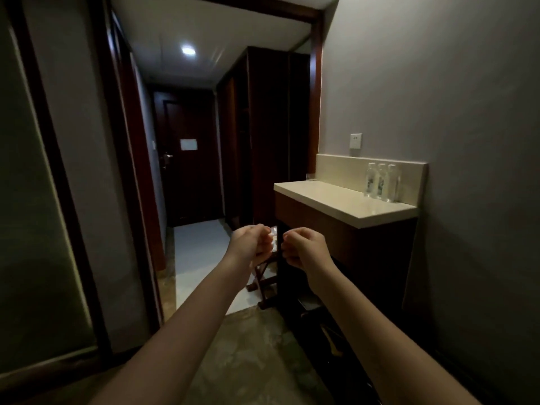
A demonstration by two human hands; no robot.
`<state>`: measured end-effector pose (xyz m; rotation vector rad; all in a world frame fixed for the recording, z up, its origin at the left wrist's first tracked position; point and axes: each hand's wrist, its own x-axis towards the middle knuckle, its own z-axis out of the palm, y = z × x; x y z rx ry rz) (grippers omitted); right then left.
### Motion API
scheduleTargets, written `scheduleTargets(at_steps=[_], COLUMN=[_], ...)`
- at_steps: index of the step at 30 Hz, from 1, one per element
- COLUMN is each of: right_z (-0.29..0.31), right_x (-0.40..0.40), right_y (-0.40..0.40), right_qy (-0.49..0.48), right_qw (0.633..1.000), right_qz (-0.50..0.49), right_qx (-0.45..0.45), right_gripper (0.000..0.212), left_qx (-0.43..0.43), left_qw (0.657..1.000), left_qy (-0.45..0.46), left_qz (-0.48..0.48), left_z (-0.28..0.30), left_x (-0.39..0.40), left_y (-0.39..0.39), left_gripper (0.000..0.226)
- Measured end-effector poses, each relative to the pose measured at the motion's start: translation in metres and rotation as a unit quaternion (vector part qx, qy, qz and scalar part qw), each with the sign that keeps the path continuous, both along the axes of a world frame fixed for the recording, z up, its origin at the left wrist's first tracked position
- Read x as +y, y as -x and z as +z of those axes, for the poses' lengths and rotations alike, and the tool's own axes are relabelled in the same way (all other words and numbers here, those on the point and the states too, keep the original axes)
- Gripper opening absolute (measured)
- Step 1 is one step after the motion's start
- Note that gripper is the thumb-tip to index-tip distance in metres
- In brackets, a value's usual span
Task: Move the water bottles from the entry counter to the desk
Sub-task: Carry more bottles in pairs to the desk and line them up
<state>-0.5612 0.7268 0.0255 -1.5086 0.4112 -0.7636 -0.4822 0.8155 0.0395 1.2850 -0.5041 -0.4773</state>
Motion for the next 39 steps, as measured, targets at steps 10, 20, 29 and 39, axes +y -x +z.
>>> scheduleTargets(at_steps=[10,20,29,39], right_z=[0.001,0.002,-0.002,-0.016], right_x=[-0.125,-0.241,-0.354,-0.476], right_y=[-0.181,-0.352,-0.449,-0.460], right_qy=[0.015,-0.041,0.003,-0.055], right_qw=[0.998,0.991,0.963,0.898], right_qz=[-0.066,-0.127,-0.268,-0.437], right_qx=[-0.013,-0.026,-0.027,-0.007], right_gripper=[0.010,0.012,0.015,0.015], left_qx=[-0.002,0.010,0.020,0.016], left_qw=[0.998,0.991,0.968,0.916], left_qy=[-0.027,-0.036,-0.038,-0.053], left_qz=[-0.059,-0.131,-0.247,-0.397], left_z=[-0.015,-0.001,-0.014,-0.026], left_x=[-0.137,-0.273,-0.413,-0.566], left_y=[-0.182,-0.357,-0.474,-0.496], left_gripper=[0.020,0.022,0.022,0.013])
